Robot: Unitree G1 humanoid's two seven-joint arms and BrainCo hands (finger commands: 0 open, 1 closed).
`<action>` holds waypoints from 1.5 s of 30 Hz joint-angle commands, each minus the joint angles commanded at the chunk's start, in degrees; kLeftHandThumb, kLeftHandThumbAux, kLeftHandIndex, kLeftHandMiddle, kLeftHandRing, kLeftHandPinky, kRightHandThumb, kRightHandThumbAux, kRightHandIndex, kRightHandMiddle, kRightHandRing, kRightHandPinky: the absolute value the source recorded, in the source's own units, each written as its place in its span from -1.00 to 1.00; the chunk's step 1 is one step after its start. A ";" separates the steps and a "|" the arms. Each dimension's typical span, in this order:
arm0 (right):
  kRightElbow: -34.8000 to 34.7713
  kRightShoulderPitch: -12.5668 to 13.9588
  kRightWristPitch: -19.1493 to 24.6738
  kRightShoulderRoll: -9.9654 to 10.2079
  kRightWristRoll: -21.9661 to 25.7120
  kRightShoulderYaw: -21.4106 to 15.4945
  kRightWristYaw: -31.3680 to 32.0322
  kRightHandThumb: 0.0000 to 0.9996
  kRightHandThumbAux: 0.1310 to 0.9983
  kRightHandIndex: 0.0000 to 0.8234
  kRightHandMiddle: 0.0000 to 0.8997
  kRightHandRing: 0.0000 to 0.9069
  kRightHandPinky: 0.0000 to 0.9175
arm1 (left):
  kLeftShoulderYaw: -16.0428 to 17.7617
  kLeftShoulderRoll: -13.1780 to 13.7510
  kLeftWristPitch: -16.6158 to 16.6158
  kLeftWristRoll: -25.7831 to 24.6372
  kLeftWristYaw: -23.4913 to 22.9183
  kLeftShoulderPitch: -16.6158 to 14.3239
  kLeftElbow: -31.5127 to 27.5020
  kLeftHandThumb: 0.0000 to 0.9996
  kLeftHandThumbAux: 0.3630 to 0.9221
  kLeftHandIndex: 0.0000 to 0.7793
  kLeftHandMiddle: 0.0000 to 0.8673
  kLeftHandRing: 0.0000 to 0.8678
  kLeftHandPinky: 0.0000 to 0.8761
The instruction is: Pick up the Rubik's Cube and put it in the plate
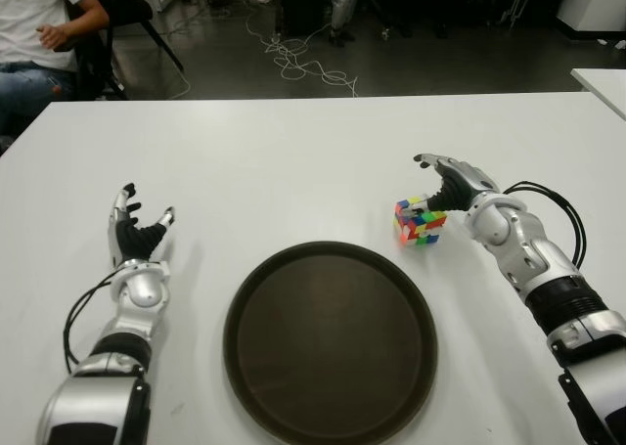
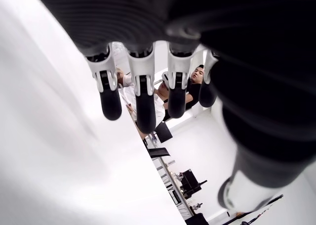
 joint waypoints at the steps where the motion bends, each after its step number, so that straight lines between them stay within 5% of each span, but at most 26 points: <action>1: 0.12 -0.06 -0.05 0.00 -0.06 0.11 -0.07 -1.00 0.19 -1.00 0.30 0.71 0.64 | 0.02 -0.01 0.02 -0.03 -0.02 0.00 0.00 -1.00 0.35 -0.74 -0.65 -0.61 -0.50; 19: 2.07 -0.58 -2.04 0.14 0.03 0.95 -1.49 -1.00 0.18 -1.00 0.37 0.72 0.64 | 0.02 0.15 0.57 0.09 0.09 -0.24 0.39 -0.98 0.32 -0.73 -0.61 -0.52 -0.34; 29: 1.35 -0.36 -0.73 0.32 0.18 0.64 -1.83 -1.00 0.25 -1.00 -0.06 0.54 0.29 | -0.17 0.23 -0.10 0.33 0.20 -0.05 0.28 -0.98 0.34 -0.72 -0.62 -0.53 -0.38; 33: 1.19 -0.20 -1.00 0.19 0.03 0.68 -2.46 -1.00 0.24 -1.00 -0.52 -0.03 -0.26 | -0.26 0.27 -0.21 0.41 0.20 -0.05 0.29 -0.98 0.31 -0.70 -0.61 -0.53 -0.39; 35: 1.03 -0.07 -1.01 0.08 -0.08 0.72 -2.67 -1.00 0.15 -1.00 -0.71 -0.48 -0.62 | -0.17 0.24 -0.25 0.32 0.12 -0.07 0.31 -0.98 0.33 -0.69 -0.63 -0.56 -0.46; 41: -1.08 0.80 -0.74 -0.57 -0.63 0.85 -2.56 -1.00 0.09 -1.00 -0.91 -0.88 -0.88 | -0.14 0.24 -0.20 0.36 0.30 -0.08 0.37 -0.99 0.38 -0.69 -0.64 -0.60 -0.56; 45: -2.62 1.50 -0.95 -0.93 -0.87 0.76 -2.48 -1.00 0.11 -1.00 -0.98 -0.97 -0.96 | -0.27 0.25 -0.03 0.52 0.43 -0.07 0.30 -1.00 0.36 -0.71 -0.65 -0.62 -0.60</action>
